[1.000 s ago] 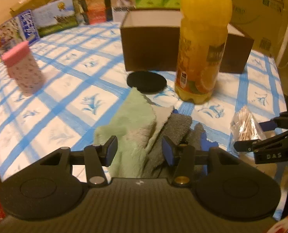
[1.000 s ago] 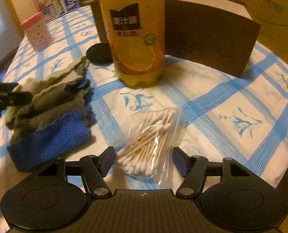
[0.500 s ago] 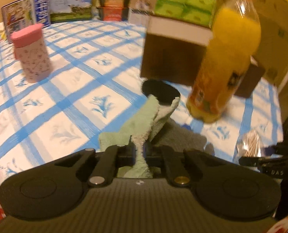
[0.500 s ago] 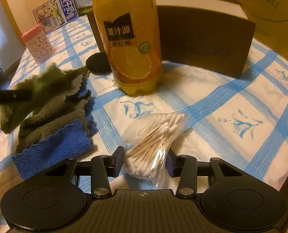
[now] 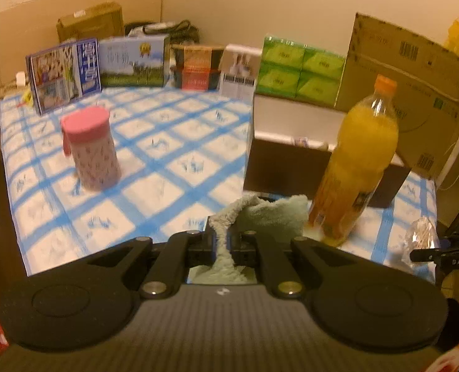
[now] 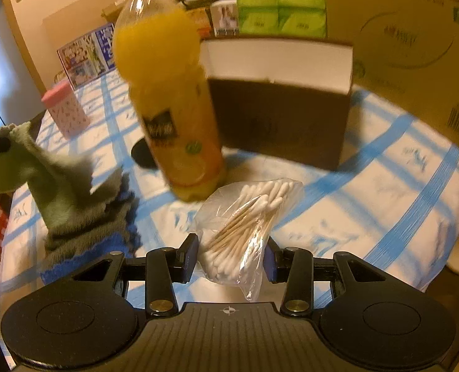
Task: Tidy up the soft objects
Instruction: 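Grasp the cotton-swab bag with the right gripper while the left gripper grasps the green towel, then lift and carry the green towel and swab bag over the brown box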
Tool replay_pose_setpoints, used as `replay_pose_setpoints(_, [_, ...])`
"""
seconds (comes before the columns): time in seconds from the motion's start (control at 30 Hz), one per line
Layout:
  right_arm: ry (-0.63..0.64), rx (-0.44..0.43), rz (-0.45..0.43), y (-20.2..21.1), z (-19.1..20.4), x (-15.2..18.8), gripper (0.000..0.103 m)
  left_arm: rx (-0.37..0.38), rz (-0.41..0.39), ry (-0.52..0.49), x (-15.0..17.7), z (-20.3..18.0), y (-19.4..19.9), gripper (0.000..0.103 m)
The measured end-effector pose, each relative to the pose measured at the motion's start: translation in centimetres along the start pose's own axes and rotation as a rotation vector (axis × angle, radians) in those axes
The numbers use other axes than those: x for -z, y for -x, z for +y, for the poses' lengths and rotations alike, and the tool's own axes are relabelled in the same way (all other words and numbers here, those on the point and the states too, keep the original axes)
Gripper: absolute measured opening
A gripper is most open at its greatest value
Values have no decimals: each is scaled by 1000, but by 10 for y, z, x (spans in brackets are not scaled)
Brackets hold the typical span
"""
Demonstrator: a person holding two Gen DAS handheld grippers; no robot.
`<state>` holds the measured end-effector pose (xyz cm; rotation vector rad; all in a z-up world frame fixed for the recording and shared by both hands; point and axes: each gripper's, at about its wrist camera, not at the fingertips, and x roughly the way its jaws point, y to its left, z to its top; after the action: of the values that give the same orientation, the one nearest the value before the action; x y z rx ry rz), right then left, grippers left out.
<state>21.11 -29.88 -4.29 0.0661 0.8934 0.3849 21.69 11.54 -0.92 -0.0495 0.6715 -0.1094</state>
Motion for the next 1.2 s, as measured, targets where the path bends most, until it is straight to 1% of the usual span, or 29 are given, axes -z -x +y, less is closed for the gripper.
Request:
replay_pose_setpoints(0.3, [19, 16, -95, 27, -28, -38, 43, 27, -98, -13, -49, -3, 10, 5])
replay_pose_setpoints(0.5, [47, 22, -151, 41, -43, -71, 43, 37, -154, -25, -85, -7, 12, 5])
replay_pose_setpoints(0.73, [104, 30, -204, 44, -53, -114, 43, 60, -228, -22, -140, -16, 7, 5])
replay_pose_setpoints(0.97, [151, 14, -229, 31, -58, -157, 43, 103, -276, -39, -193, -39, -13, 5])
replay_pose_setpoints(1.07, [170, 13, -223, 20, -59, -169, 43, 137, -271, -29, -212, -50, -32, 5])
replay_pose_setpoints(1.2, [194, 16, -208, 1, -61, -181, 43, 171, -251, -42, -227, -68, -61, 5])
